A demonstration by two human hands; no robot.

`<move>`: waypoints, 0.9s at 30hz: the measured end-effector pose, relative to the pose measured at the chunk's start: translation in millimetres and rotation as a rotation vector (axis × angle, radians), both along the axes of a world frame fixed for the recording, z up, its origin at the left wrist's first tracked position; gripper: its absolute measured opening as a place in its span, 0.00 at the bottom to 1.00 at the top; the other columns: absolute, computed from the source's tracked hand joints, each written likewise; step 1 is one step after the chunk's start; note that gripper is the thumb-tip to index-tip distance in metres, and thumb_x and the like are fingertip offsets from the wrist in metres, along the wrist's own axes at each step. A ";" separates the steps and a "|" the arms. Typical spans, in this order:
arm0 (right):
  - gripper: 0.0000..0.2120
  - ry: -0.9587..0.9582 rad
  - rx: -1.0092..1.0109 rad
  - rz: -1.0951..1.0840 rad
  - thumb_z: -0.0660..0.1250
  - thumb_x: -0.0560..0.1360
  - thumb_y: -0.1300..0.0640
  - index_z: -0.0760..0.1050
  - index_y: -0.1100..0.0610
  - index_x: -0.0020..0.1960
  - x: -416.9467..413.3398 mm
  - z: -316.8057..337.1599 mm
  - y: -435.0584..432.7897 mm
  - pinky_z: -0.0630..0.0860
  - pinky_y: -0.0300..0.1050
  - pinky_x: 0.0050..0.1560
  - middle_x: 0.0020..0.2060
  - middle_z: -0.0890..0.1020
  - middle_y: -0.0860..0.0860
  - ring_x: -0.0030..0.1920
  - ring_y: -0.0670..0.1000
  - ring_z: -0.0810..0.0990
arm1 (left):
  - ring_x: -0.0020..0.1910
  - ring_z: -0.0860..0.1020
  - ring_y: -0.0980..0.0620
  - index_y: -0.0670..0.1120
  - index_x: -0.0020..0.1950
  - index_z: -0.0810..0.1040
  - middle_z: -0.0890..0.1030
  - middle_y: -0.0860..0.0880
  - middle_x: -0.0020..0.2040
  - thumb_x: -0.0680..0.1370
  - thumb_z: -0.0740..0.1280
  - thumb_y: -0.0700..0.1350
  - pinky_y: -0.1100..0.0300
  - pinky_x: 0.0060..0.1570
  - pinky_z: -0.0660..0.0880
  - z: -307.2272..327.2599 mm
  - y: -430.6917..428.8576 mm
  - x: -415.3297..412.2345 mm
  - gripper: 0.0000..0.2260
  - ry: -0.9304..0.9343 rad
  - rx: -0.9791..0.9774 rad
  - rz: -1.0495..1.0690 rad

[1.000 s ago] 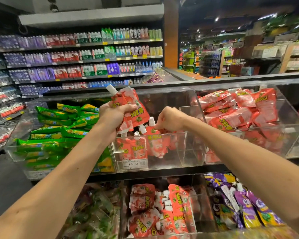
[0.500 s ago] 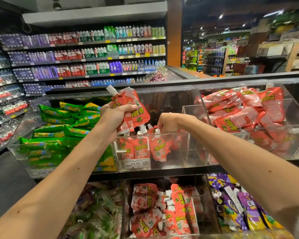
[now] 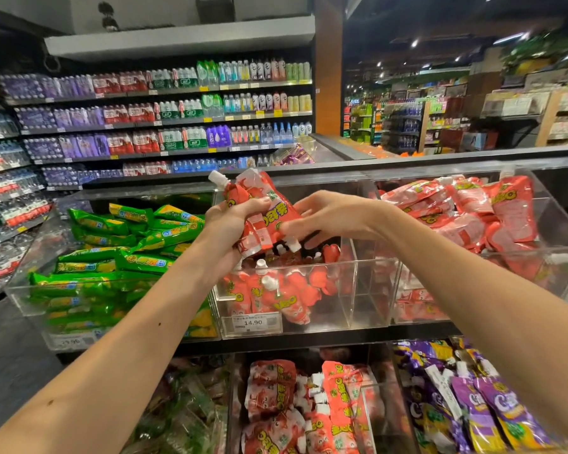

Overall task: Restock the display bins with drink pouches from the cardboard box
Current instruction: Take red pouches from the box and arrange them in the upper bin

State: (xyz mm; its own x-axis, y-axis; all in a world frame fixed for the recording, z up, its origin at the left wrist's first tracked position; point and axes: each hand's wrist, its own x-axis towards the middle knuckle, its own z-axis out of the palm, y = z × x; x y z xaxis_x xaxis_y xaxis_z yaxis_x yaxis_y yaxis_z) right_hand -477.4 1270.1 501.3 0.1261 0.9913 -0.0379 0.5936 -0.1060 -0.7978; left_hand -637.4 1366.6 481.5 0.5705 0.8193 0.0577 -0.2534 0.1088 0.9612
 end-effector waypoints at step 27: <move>0.08 -0.961 -0.189 -0.065 0.70 0.73 0.58 0.85 0.60 0.49 6.9 -36.1 36.5 0.83 0.50 0.46 0.41 0.85 0.57 0.37 0.56 0.80 | 0.42 0.83 0.50 0.45 0.51 0.77 0.83 0.45 0.46 0.73 0.76 0.41 0.54 0.39 0.79 -1.9 11.4 17.3 0.11 0.310 0.302 -0.018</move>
State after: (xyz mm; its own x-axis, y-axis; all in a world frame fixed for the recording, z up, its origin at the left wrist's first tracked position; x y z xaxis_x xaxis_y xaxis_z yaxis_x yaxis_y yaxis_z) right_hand -470.5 1306.7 465.1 0.2403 0.9695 -0.0481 0.9698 -0.2375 0.0559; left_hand -620.1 1378.0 479.6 0.6124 0.7818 0.1174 0.0514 -0.1876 0.9809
